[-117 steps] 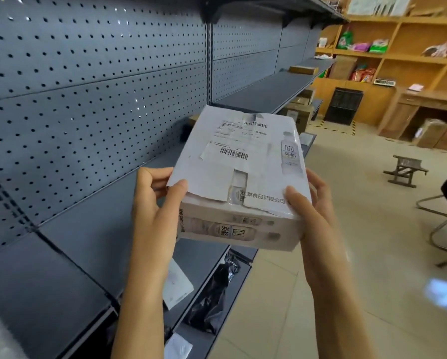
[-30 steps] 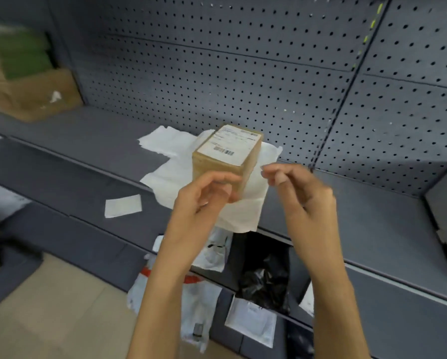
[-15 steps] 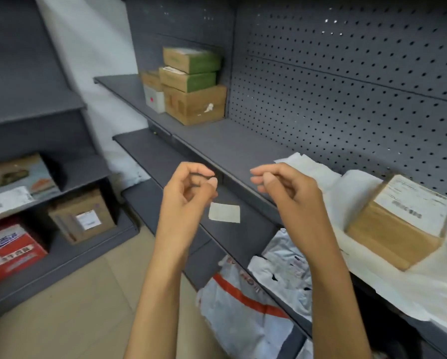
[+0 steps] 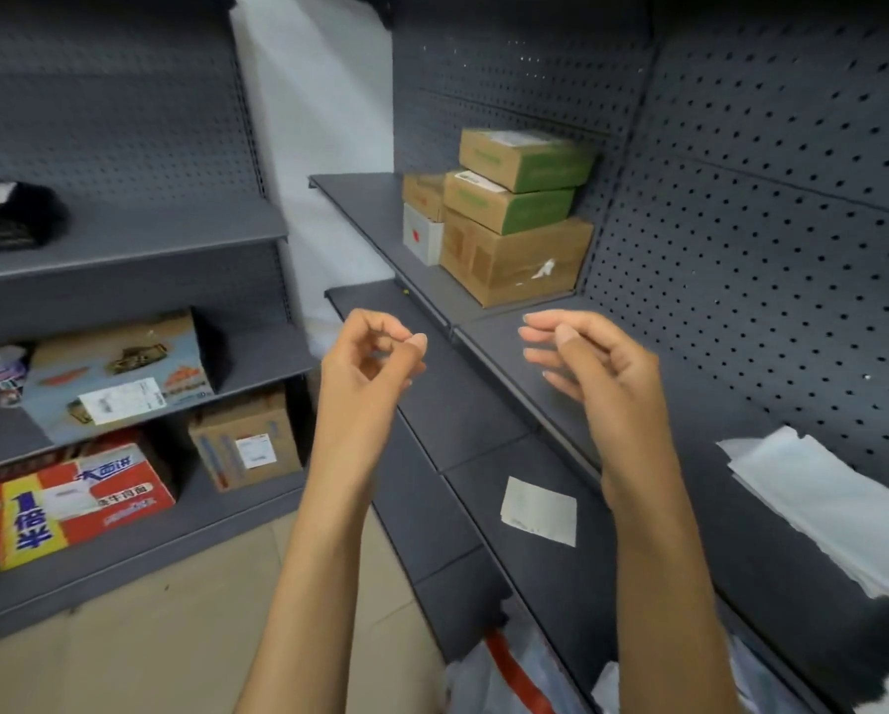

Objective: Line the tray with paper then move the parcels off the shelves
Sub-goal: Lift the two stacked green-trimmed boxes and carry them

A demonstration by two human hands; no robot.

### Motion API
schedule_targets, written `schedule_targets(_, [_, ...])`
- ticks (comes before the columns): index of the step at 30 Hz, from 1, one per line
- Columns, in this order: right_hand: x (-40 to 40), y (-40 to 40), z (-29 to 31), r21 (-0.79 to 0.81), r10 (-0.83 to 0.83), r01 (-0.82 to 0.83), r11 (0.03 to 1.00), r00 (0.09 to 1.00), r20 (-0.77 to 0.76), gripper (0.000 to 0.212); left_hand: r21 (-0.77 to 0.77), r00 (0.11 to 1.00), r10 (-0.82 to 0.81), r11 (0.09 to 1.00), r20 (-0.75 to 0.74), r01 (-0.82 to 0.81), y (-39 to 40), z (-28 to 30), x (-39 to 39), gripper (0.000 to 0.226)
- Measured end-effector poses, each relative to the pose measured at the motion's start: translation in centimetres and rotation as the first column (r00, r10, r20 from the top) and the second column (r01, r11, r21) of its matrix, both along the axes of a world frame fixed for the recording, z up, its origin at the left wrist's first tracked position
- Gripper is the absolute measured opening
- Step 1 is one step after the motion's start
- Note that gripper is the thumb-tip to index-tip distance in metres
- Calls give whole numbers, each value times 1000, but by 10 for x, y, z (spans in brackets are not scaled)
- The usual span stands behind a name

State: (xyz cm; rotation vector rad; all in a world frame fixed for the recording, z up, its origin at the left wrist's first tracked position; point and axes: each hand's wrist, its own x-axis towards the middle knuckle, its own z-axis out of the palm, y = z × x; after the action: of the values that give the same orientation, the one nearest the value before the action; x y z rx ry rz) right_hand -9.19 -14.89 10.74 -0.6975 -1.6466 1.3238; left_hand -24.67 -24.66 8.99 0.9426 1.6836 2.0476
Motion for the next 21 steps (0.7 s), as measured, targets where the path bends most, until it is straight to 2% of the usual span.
schedule_targets(7, [-59, 92, 15, -11, -75, 75, 997, 994, -73, 27, 58, 997, -7, 998, -83, 12, 92, 16, -60, 13])
schedule_targets(10, [-87, 124, 12, -39, -67, 64, 997, 995, -71, 25, 65, 998, 6, 998, -65, -2, 121, 12, -83, 11])
schedule_targets(15, [-121, 167, 11, -55, -20, 19, 998, 1000, -11, 40, 79, 1000, 14, 997, 0, -14, 168, 10, -123, 8])
schedule_targets(19, [-136, 201, 12, -60, -96, 96, 994, 995, 0, 50, 97, 999, -8, 995, 42, 3, 209, 11, -149, 4])
schedule_targets(21, [-144, 214, 11, -82, -157, 157, 984, 988, 5, 54, 104, 997, -39, 994, 60, 32, 229, 9, -161, 14])
